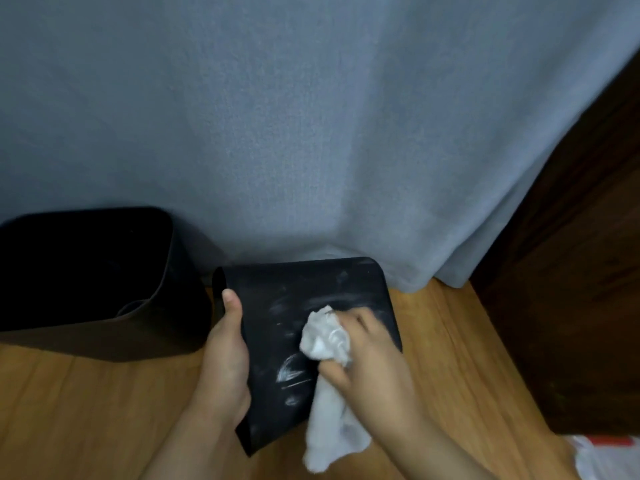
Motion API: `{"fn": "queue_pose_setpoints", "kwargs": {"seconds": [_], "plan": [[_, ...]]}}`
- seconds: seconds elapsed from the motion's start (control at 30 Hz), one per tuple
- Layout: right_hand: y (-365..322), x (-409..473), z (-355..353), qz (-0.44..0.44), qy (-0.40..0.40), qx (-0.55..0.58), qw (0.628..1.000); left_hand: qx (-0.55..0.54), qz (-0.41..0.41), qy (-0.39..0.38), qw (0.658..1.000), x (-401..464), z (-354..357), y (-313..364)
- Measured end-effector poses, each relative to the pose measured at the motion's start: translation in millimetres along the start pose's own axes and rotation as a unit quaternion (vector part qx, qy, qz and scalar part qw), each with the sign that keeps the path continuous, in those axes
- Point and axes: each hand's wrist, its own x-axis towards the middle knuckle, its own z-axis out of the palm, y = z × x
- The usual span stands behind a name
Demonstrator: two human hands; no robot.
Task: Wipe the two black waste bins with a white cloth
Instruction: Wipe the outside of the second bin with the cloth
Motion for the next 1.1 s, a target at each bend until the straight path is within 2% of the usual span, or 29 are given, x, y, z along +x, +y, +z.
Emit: {"fn": "queue_pose_setpoints", "kwargs": {"seconds": [0.03,0.17,0.2,0.33,0.4,0.53,0.57,0.63,0.7,0.77,0.93,1.0,1.1], "plan": [[9,9,-3,0.015,0.016,-0.01,1.0,-0.001,-0.001,0.004,1.0,0,-2,0],[44,40,-19,0.167,0.097,-0.044,0.98,0.011,0.009,-0.002,1.0,-3,0,1],[38,43,-19,0.162,0.1,-0.045,0.981,0.012,0.012,-0.004,1.0,-4,2,1],[-12,36,-11,0.02,0.039,0.025,0.999,0.015,0.014,-0.005,1.0,-2,2,0],[1,44,-13,0.015,0.038,0.014,0.999,0.019,0.012,-0.01,1.0,-1,-2,0],[59,66,-36,0.171,0.08,-0.068,0.98,0.034,0.026,-0.039,0.998,-6,-4,-1],[60,67,-38,0.184,0.085,-0.068,0.977,0.038,0.032,-0.045,0.998,-6,-3,0],[37,65,-36,0.131,0.077,-0.057,0.987,0.039,0.036,-0.046,0.998,-5,-1,-1],[5,61,-29,0.041,0.051,0.012,0.998,0.03,0.037,-0.039,0.998,-5,-1,-3],[-7,61,-24,0.009,0.023,0.042,0.999,0.018,0.033,-0.031,0.999,-5,-3,-5],[35,66,-37,0.177,0.06,-0.099,0.977,0.023,0.048,-0.049,0.997,-6,-3,-6],[14,59,-32,0.132,0.081,-0.059,0.986,0.036,0.052,-0.056,0.996,-5,0,-4],[-44,41,-20,-0.026,0.011,0.053,0.998,0.043,0.039,-0.062,0.996,-4,2,-4]]}}
